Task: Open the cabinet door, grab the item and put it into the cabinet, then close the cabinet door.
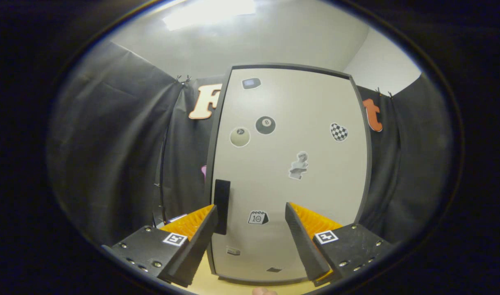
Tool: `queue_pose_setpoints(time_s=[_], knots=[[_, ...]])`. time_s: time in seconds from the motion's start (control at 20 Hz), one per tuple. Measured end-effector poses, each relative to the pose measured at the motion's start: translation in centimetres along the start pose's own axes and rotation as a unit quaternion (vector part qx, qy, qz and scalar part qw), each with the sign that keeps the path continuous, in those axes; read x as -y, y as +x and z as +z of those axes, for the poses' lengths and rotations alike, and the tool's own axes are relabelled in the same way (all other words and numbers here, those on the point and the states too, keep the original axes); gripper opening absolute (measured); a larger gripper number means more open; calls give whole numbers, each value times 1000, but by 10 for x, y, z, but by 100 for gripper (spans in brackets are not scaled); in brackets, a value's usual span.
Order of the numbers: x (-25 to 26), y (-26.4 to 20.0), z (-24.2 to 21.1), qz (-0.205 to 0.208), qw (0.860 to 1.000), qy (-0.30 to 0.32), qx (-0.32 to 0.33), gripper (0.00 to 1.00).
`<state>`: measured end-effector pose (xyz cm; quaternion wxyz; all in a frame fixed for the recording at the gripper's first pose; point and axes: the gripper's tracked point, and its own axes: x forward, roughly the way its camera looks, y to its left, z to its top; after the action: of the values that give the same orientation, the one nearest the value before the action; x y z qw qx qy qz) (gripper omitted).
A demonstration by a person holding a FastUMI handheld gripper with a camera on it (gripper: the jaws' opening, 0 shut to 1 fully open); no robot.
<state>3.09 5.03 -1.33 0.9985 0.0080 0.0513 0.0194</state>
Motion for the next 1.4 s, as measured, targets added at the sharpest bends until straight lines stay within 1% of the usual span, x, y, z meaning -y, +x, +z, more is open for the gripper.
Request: queue_pose_setpoints(time_s=[0.4,0.65,0.8,0.95,1.1,1.25,1.35,1.4], knots=[[-23,18,-12,16,1000,-3,-19,97],[-30,37,-32,11,999,-5,-53,97],[-34,51,-44,4,997,8,-78,97],[-47,61,-49,5,995,38,-97,97],[-61,71,-50,7,994,47,-98,95],[-73,82,-50,8,995,35,-91,92],[-77,88,-49,1,996,30,-84,92],[-78,90,-50,-2,996,28,-82,89]])
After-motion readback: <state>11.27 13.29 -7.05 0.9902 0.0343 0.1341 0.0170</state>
